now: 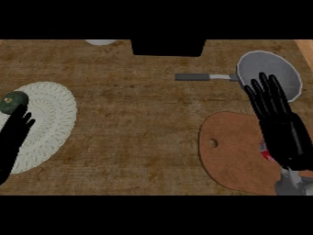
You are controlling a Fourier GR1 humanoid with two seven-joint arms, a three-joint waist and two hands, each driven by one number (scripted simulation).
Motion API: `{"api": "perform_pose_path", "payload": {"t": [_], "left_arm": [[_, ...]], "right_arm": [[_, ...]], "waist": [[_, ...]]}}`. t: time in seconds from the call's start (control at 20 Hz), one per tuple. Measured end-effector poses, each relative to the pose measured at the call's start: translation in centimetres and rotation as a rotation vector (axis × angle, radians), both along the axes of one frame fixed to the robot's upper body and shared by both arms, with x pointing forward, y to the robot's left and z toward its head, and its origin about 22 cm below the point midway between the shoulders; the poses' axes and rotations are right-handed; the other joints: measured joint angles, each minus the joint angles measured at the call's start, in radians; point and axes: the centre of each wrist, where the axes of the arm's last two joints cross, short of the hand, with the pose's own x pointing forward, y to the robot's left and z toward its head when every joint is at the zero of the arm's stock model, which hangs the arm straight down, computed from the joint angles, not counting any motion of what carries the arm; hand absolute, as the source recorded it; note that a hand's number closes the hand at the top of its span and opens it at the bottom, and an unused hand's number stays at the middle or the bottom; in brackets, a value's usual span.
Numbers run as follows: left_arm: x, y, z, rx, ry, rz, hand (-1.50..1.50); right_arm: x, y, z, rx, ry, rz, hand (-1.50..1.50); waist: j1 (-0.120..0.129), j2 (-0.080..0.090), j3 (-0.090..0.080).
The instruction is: Pick the can from the cutting board and place it in the pan
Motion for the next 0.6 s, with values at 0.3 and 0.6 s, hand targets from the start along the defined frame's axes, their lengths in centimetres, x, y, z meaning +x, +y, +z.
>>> {"api": "perform_pose_path", "payload": {"t": [0.3,0.6], "left_arm": [[1.0,1.9,0.7,0.151,0.061,0.091,0.0],[0.9,2.7,0.1,0.209,0.138,0.144,0.0]], "right_arm": [[1.7,-2.0,3.7,-0.088,-0.08,0.3,-1.5],[2.0,-8.6,4.0,-0.166,-0.067,-0.032,1.5]], "waist": [[-0.012,0.004,0.022],[-0.053,0.005,0.024]]}}
